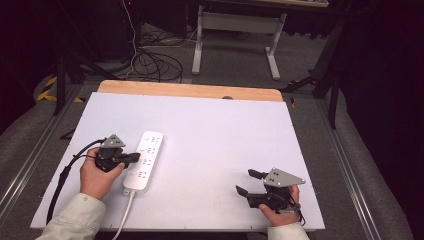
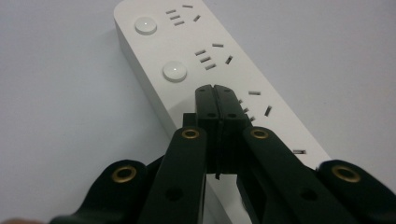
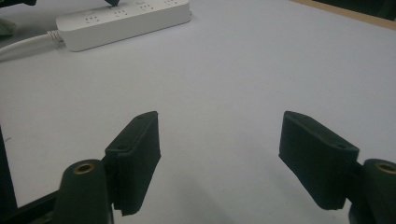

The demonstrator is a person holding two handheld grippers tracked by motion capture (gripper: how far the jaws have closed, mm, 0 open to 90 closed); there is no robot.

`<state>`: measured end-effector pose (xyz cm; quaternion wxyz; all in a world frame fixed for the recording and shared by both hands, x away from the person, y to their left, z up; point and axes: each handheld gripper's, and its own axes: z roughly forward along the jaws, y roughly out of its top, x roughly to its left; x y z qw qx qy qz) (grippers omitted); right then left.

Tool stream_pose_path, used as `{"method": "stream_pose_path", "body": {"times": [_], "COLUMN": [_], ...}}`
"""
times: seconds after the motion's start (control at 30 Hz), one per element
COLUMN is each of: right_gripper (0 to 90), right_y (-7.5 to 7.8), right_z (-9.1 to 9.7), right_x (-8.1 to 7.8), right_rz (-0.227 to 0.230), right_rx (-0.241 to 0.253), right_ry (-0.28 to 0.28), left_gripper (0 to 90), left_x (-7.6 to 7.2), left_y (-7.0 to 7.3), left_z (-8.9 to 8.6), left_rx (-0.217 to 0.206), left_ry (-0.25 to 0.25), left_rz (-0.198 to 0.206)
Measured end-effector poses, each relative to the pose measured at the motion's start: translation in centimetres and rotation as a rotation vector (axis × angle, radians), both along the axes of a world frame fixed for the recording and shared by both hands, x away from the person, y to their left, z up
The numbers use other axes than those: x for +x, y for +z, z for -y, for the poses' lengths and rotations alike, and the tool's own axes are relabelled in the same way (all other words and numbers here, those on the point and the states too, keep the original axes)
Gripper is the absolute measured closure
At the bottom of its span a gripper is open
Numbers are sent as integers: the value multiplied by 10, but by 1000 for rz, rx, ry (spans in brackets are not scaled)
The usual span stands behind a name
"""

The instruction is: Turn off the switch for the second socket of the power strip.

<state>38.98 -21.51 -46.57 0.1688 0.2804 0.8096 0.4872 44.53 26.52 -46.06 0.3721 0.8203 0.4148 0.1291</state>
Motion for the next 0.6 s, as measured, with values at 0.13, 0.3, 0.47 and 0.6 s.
{"method": "stream_pose_path", "body": {"times": [0.13, 0.3, 0.47, 0.6], "right_gripper": [295, 295, 295, 295], "right_y": [0, 0, 0, 0], "right_z": [0, 1, 1, 1], "right_x": [0, 0, 0, 0], "right_rz": [-2, -3, -5, -5], "right_rx": [5, 7, 9, 9], "right_ry": [1, 1, 0, 0], "left_gripper": [899, 900, 900, 900], "left_x": [-1, -1, -1, -1], "left_y": [-1, -2, -3, -3], "left_z": [1, 1, 3, 3], "left_rx": [6, 15, 21, 26], "left_ry": [3, 1, 10, 5], "left_rz": [11, 19, 15, 16]}}
